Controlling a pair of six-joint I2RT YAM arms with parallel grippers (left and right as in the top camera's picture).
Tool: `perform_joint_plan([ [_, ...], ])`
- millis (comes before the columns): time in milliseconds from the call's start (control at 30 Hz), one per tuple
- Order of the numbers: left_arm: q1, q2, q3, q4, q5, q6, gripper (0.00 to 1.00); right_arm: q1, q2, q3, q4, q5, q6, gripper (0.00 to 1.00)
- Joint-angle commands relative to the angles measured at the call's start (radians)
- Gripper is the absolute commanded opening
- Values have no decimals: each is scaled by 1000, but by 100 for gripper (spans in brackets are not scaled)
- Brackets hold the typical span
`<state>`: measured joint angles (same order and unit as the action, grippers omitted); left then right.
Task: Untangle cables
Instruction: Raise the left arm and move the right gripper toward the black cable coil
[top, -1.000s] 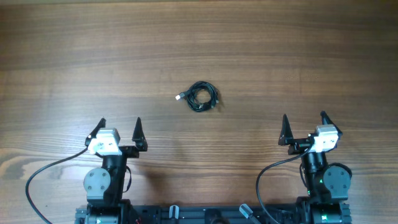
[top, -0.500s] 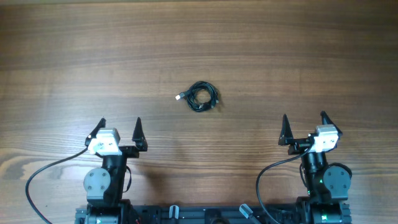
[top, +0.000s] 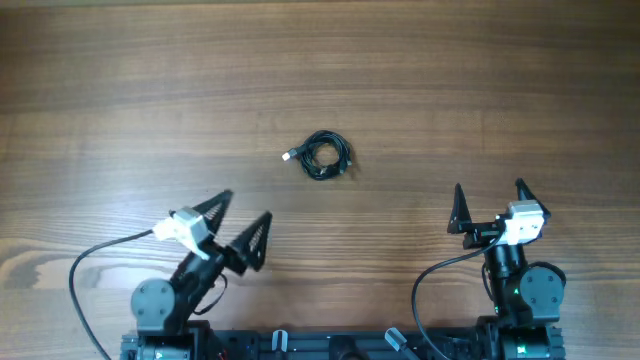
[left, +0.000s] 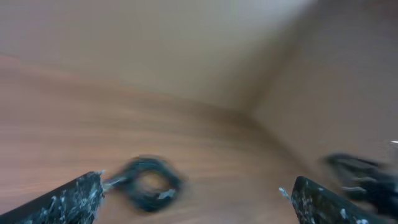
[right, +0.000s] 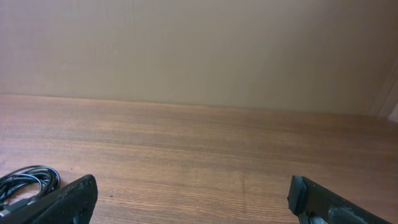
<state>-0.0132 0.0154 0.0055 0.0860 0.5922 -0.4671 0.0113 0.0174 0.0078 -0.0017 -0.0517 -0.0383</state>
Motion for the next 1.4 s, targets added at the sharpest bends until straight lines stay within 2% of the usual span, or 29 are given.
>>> perform_joint_plan([
  [0, -2, -6, 3, 324, 229, -236, 100, -4, -8, -3, 3, -1, 13, 100],
  [33, -2, -6, 16, 456, 222, -237, 100, -4, -8, -3, 3, -1, 13, 100],
  [67, -2, -6, 54, 515, 189, -223, 100, -4, -8, -3, 3, -1, 13, 100],
  [100, -2, -5, 105, 480, 159, -185, 100, -4, -8, -3, 3, -1, 13, 100],
  [133, -2, 35, 266, 226, 145, -29, 100, -4, -8, -3, 3, -1, 13, 100],
  [167, -2, 70, 354, 72, 123, 32, 100, -4, -8, -3, 3, -1, 13, 100],
  [233, -2, 231, 636, -408, 22, 173, 100, -4, -8, -3, 3, -1, 13, 100],
  [300, -2, 464, 925, -866, -89, 274, 100, -4, -8, -3, 3, -1, 13, 100],
  [333, -2, 614, 1067, -1087, -122, 277, 100, -4, -8, -3, 3, -1, 13, 100],
  [367, -2, 710, 1140, -1200, -110, 277, 100, -4, -8, -3, 3, -1, 13, 100],
  [400, -2, 835, 1211, -1323, -20, 277, 100, -4, -8, -3, 3, -1, 13, 100],
  [467, -2, 976, 1230, -1407, 135, 277, 100, -4, -8, -3, 3, -1, 13, 100],
  [500, -2, 1075, 1230, -1468, 164, 277, 100, -4, -8, -3, 19, -2, 15, 100],
  [533, -2, 1142, 1230, -1497, 156, 278, 100, -4, -8, -3, 54, -66, 83, 100],
  [633, -10, 1292, 1229, -1522, 143, 304, 100, -4, -8, -3, 48, -739, 715, 100],
  [667, -16, 1321, 1229, -1518, 130, 307, 100, -4, -7, -3, 32, -802, 894, 100],
  [700, -23, 1344, 1229, -1504, 99, 306, 100, -4, -6, -2, 31, -801, 993, 100],
  [733, -23, 1354, 1229, -1493, 72, 303, 100, -4, -6, -2, 121, -802, 1071, 100],
  [800, -23, 1355, 1229, -1488, 32, 303, 100, -4, -5, 18, 409, -820, 1104, 100],
  [833, -23, 1355, 1229, -1489, -1, 303, 100, -5, -5, 77, 459, -787, 1114, 100],
  [900, -23, 1355, 1222, -1491, -29, 303, 100, -5, 10, 236, 319, -700, 1043, 100],
  [1033, -24, 1355, 1203, -1489, -29, 303, 100, -5, 208, 756, -381, -497, 585, 100],
  [1100, -24, 1355, 1203, -1482, -29, 303, 100, -5, 401, 1011, -732, -484, 389, 100],
  [1133, -24, 1355, 1203, -1469, -29, 303, 100, -5, 542, 1146, -950, -463, 314, 100],
  [1167, -24, 1355, 1203, -1456, -29, 295, 100, -5, 644, 1225, -1089, -465, 283, 100],
  [1200, -24, 1355, 1203, -1447, -30, 276, 100, -5, 716, 1266, -1164, -473, 284, 100],
  [1267, -24, 1355, 1202, -1428, -30, 237, 100, -5, 863, 1296, -1232, -521, 433, 100],
  [1300, -24, 1355, 1203, -1425, -30, 224, 100, -4, 953, 1294, -1270, -606, 453, 97],
  [1367, -24, 1355, 1202, -1430, -30, 224, 100, 50, 1077, 1294, -1279, -756, 183, 100],
])
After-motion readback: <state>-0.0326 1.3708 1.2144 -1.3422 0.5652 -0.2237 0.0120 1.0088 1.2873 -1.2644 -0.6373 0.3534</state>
